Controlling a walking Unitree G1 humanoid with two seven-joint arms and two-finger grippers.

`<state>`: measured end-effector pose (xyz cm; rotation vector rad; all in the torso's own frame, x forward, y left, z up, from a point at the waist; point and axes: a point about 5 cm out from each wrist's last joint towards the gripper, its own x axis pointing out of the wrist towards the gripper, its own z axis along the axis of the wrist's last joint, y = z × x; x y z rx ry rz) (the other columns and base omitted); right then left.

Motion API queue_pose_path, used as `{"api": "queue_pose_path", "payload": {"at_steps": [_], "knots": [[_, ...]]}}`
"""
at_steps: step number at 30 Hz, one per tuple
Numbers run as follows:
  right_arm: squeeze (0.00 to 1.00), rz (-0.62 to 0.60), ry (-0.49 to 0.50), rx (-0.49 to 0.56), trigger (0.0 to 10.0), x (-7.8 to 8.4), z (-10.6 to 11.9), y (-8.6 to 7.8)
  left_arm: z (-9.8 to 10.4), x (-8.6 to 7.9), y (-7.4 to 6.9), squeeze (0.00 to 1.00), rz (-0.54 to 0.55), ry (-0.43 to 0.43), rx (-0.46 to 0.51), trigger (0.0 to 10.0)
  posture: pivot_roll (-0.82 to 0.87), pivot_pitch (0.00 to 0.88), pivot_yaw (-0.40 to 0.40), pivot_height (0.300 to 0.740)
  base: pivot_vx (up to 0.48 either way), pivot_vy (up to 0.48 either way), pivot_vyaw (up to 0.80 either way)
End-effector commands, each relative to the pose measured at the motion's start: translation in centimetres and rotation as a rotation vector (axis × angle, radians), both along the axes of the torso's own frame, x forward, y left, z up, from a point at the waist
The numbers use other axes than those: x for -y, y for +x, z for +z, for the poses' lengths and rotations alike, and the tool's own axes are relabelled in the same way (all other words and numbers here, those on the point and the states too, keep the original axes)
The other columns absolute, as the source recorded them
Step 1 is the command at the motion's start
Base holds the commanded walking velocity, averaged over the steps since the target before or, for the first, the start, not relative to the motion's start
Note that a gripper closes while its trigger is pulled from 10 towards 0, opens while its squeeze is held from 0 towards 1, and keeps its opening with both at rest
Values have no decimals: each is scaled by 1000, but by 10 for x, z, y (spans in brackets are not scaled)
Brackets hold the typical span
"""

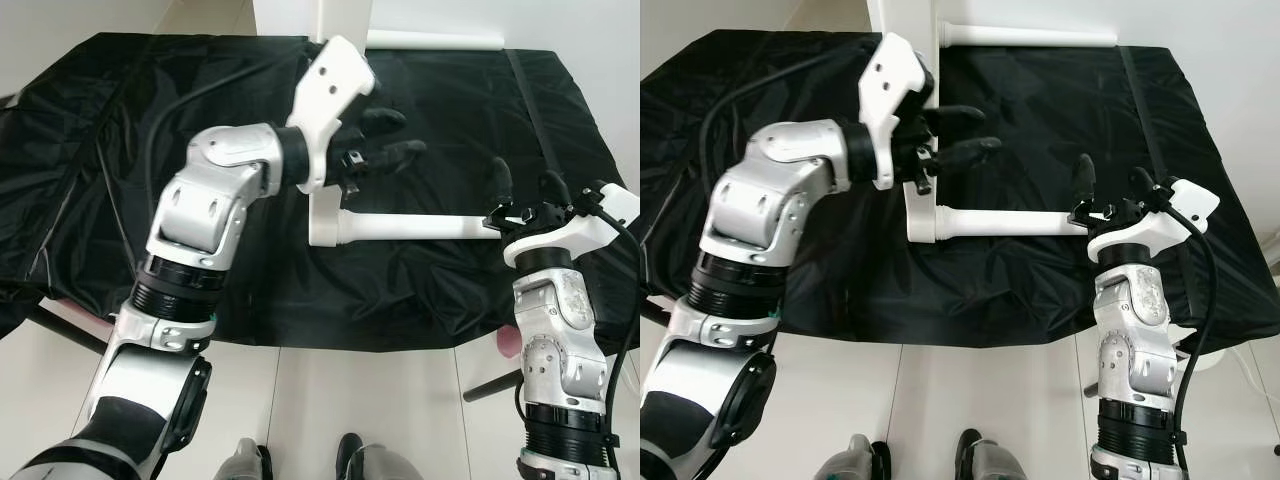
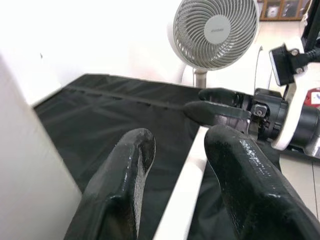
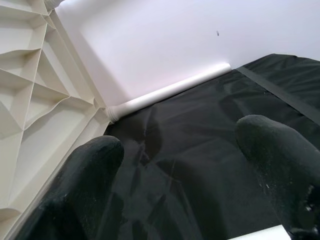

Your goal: Building children table

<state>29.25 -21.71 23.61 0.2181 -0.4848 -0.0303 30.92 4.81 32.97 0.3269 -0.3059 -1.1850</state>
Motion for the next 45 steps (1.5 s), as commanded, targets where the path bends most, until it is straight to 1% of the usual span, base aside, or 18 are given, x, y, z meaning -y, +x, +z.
{"api": "queue_pose_path", "payload": {"at_steps": [1, 7, 10, 13, 15, 17, 20, 25, 26, 28, 31, 34, 37, 38, 40, 43, 44, 45], "knots": [[0, -2, -12, 14, 10000, 2, 1, 1, 7, -6, -4, 0, 72, -54, 30, 10000, 91, 198, 0, 740, 0, 0, 0], [0, 10, -21, 18, 10000, 2, 3, 6, 30, -17, -21, 0, 91, -222, 132, 10000, 94, 207, -16, 740, 0, 0, 0], [0, 12, -23, 20, 10000, 2, 3, 7, 32, -18, -22, 0, 93, -234, 135, 10000, 94, 207, -16, 740, 0, 0, 0], [0, 17, -33, 27, 10000, 2, 5, 11, 46, -27, -30, 0, 93, -404, 166, 10000, 93, 219, -23, 740, 0, 0, 0], [0, 18, -35, 28, 10000, 2, 5, 12, 49, -30, -33, 0, 99, -455, 189, 10000, 93, 221, -25, 740, 0, 0, 0], [0, 18, -35, 28, 10000, 2, 5, 12, 49, -30, -33, 0, 99, -455, 189, 10000, 93, 221, -25, 740, 0, 0, 0], [0, 28, -36, 27, 10000, 1, 6, 18, 61, -51, -32, 0, 217, -634, 289, 10000, 97, 231, -33, 740, 0, 0, 0], [0, 33, -36, 26, 10000, 1, 6, 20, 65, -60, -31, 0, 277, -706, 314, 10000, 96, 232, -36, 740, 0, 0, 0], [0, 36, -36, 26, 10000, 1, 6, 21, 66, -67, -29, 0, 321, -768, 320, 10000, 93, 233, -39, 740, 0, 0, 0], [0, 36, -36, 26, 10000, 1, 6, 21, 66, -67, -29, 0, 321, -768, 320, 10000, 93, 233, -39, 740, 0, 0, 0], [0, 40, -33, 25, 10000, 0, 5, 22, 66, -98, -29, 0, 541, -978, 378, 10000, 87, 233, -42, 740, 0, 0, 0], [0, 39, -32, 26, 10000, 0, 5, 22, 65, -106, -30, 0, 607, -1018, 401, 10000, 87, 233, -42, 740, 0, 0, 0], [0, 34, -28, 24, 10000, 1, 3, 21, 55, -131, -26, 0, 868, -1178, 416, 10000, 84, 224, -45, 740, 0, 0, 0], [0, 34, -28, 24, 10000, 1, 3, 21, 55, -131, -26, 0, 868, -1178, 416, 10000, 84, 224, -45, 740, 0, 0, 0], [0, 31, -27, 24, 10000, 2, 2, 20, 46, -143, -19, 0, 1000, -1249, 373, 10000, 83, 215, -42, 740, 0, 0, 0], [0, 29, -26, 24, 10000, 2, 1, 20, 42, -148, -15, 0, 1046, -1272, 341, 10000, 83, 215, -42, 740, 0, 0, 0], [0, 27, -22, 20, 10000, 2, -1, 19, 32, -158, -7, 0, 1133, -1284, 284, 10000, 84, 209, -42, 740, 0, 0, 0], [0, 27, -22, 20, 10000, 2, -1, 19, 32, -158, -7, 0, 1133, -1284, 284, 10000, 84, 209, -42, 740, 0, 0, 0]]}}
